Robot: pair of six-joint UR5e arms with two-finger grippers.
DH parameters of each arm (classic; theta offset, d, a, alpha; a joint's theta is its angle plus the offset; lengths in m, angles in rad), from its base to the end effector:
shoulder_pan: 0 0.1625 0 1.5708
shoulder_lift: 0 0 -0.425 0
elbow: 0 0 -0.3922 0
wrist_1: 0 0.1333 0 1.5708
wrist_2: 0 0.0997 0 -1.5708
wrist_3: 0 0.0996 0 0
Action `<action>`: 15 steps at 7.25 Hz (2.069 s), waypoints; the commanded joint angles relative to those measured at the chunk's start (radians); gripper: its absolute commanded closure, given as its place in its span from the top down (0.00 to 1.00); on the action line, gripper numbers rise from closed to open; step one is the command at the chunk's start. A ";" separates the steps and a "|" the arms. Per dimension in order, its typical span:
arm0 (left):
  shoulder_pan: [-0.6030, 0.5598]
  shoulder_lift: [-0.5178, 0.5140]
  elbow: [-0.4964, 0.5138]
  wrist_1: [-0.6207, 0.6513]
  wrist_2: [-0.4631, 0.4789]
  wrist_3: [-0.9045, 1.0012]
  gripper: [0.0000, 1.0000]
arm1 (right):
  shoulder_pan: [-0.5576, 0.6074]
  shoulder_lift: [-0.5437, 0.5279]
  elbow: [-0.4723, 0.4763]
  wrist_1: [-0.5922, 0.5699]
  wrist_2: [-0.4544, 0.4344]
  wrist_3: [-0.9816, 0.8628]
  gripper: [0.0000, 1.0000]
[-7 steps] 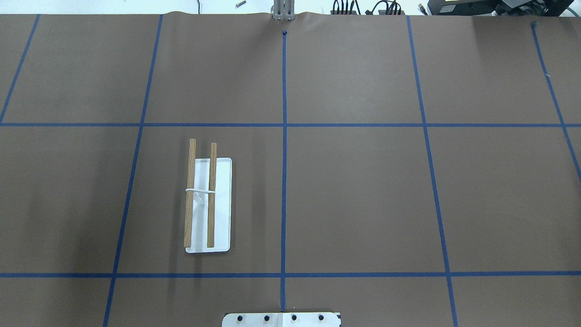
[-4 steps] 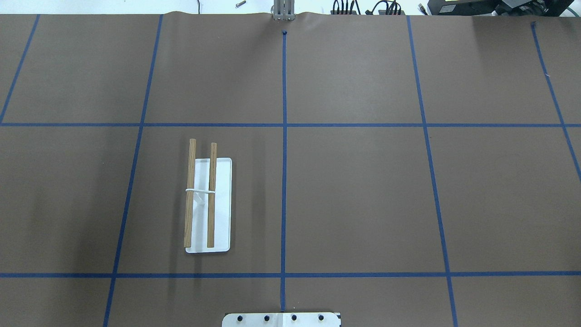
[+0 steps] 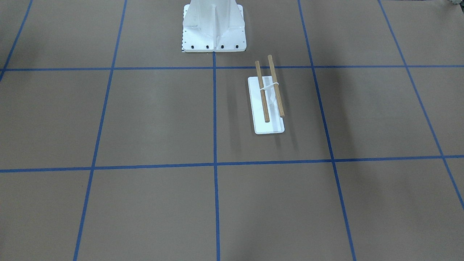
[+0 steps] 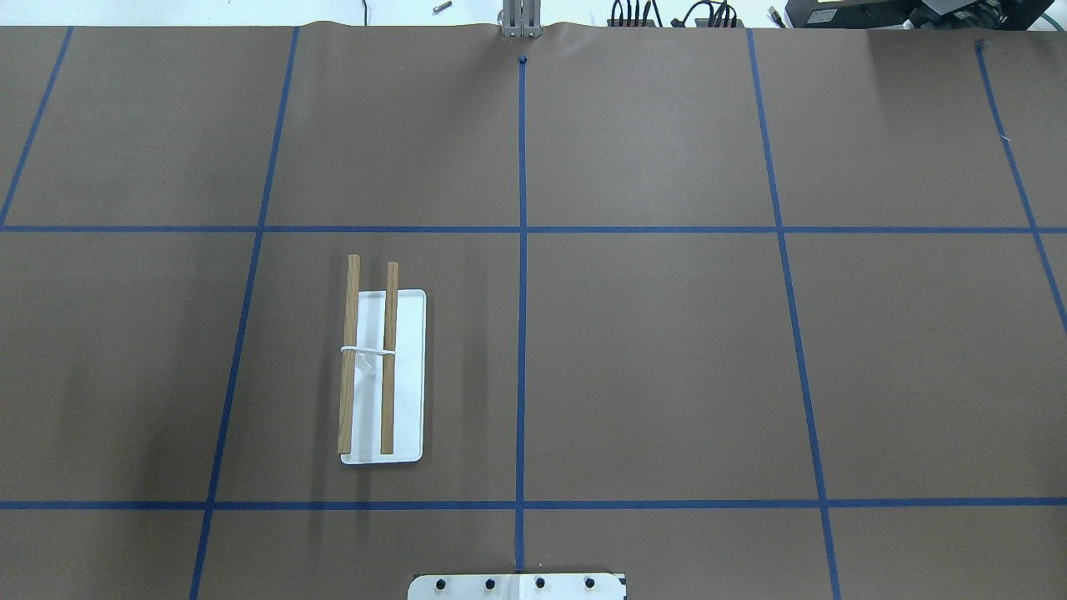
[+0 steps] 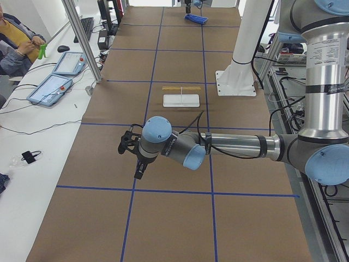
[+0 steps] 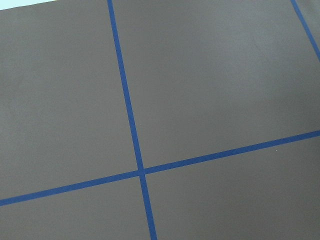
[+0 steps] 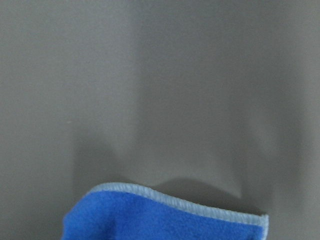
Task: Hang towel on rack
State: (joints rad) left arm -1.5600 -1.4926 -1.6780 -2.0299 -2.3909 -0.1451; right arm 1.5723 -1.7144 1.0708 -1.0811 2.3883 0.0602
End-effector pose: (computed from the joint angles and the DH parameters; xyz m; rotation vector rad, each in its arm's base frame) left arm -0.0553 -0.4794 0.5881 0.3956 0.8355 0.0755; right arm 0.0612 -0.3409 0.9011 -0.1692 -0.8116 0.1210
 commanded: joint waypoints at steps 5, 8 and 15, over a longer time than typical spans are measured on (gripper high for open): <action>0.000 0.011 -0.008 0.000 0.001 -0.002 0.98 | 0.069 0.016 0.131 -0.020 0.034 0.029 0.00; 0.017 -0.050 -0.002 -0.027 -0.033 -0.188 0.98 | 0.074 0.012 0.500 -0.207 0.034 0.170 0.00; 0.291 -0.418 0.009 -0.038 -0.044 -0.859 0.98 | -0.299 0.549 0.702 -0.357 -0.032 0.912 0.00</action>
State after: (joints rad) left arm -1.3366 -1.8553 -1.6709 -2.0604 -2.4356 -0.9095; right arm 1.3444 -1.2935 1.7753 -1.3906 2.3918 0.8555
